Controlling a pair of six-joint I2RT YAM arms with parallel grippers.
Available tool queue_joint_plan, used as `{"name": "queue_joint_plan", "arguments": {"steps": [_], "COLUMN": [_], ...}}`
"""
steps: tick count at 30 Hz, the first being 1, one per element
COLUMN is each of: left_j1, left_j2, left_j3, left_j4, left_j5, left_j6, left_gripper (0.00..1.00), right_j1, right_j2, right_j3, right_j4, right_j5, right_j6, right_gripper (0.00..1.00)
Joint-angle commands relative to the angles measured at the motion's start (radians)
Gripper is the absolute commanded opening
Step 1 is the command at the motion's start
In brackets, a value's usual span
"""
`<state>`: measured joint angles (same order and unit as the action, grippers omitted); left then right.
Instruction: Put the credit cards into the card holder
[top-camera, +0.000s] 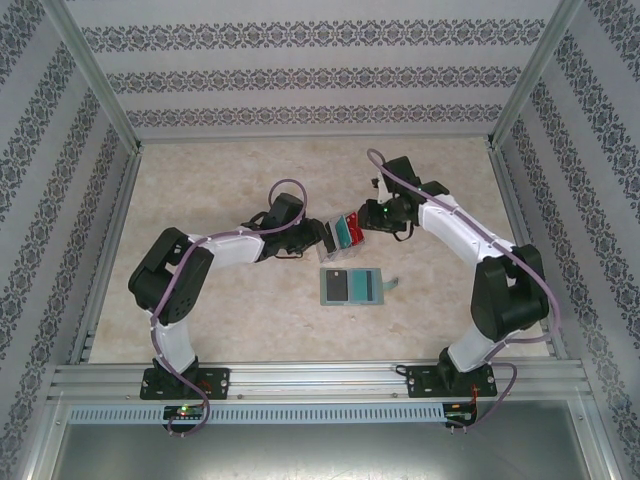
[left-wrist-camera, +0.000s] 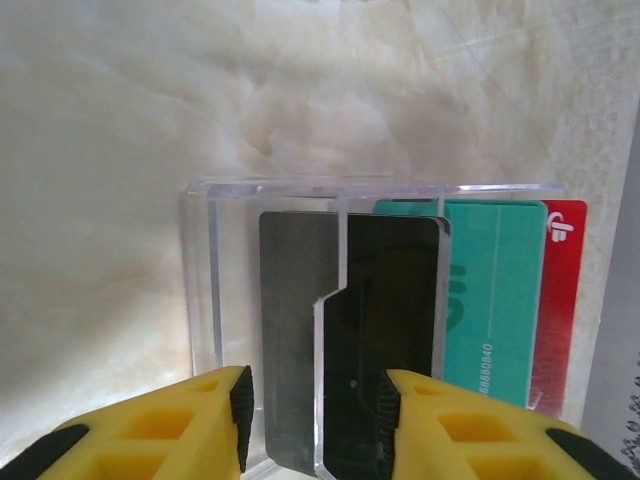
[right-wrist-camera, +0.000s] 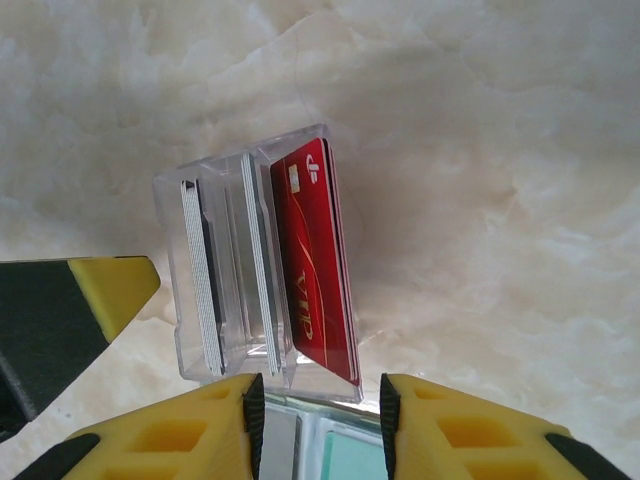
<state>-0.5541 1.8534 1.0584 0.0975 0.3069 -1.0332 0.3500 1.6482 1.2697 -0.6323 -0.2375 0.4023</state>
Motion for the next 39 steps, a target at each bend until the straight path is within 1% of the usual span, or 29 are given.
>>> {"name": "queue_joint_plan", "arguments": {"steps": [1,6,8,16,18,22,28,33,36,38,39], "left_j1": [0.011,0.011,0.011,0.011,0.011,0.01,0.011,0.011,0.011,0.011,0.011], "left_j2": [0.021,0.056,0.065,0.077,0.077,0.078,0.075,0.068,0.068,0.067,0.067], "left_j3": [0.031,0.047,0.043,0.027,0.023,0.025,0.02,0.015,0.016,0.017,0.016], "left_j4": [-0.037,-0.064,-0.066,-0.068,-0.069,-0.067,-0.06,-0.061,-0.061,-0.063,-0.063], "left_j5": [-0.006,-0.007,-0.01,-0.016,-0.018,-0.014,-0.014,-0.016,-0.014,-0.015,-0.015], "left_j6": [-0.013,-0.004,-0.006,-0.008,-0.008,-0.005,-0.009,-0.009,-0.011,-0.01,-0.009], "left_gripper": [0.4,0.35,0.32,0.28,0.28,0.28,0.27,0.27,0.27,0.27,0.27], "right_j1": [0.028,0.057,0.065,0.099,0.102,0.107,0.112,0.112,0.112,0.112,0.111], "right_j2": [0.04,0.098,0.123,0.23,0.253,0.297,0.323,0.291,0.269,0.259,0.254], "right_j3": [0.056,0.106,0.126,0.224,0.241,0.263,0.277,0.268,0.262,0.253,0.25], "right_j4": [-0.056,-0.088,-0.098,-0.159,-0.164,-0.162,-0.175,-0.171,-0.167,-0.159,-0.158], "right_j5": [0.067,0.132,0.147,0.256,0.267,0.246,0.325,0.37,0.356,0.347,0.349], "right_j6": [-0.052,-0.077,-0.083,-0.111,-0.111,-0.112,-0.101,-0.105,-0.106,-0.101,-0.099], "right_gripper": [0.37,0.39,0.4,0.44,0.45,0.45,0.45,0.43,0.39,0.33,0.33]}}
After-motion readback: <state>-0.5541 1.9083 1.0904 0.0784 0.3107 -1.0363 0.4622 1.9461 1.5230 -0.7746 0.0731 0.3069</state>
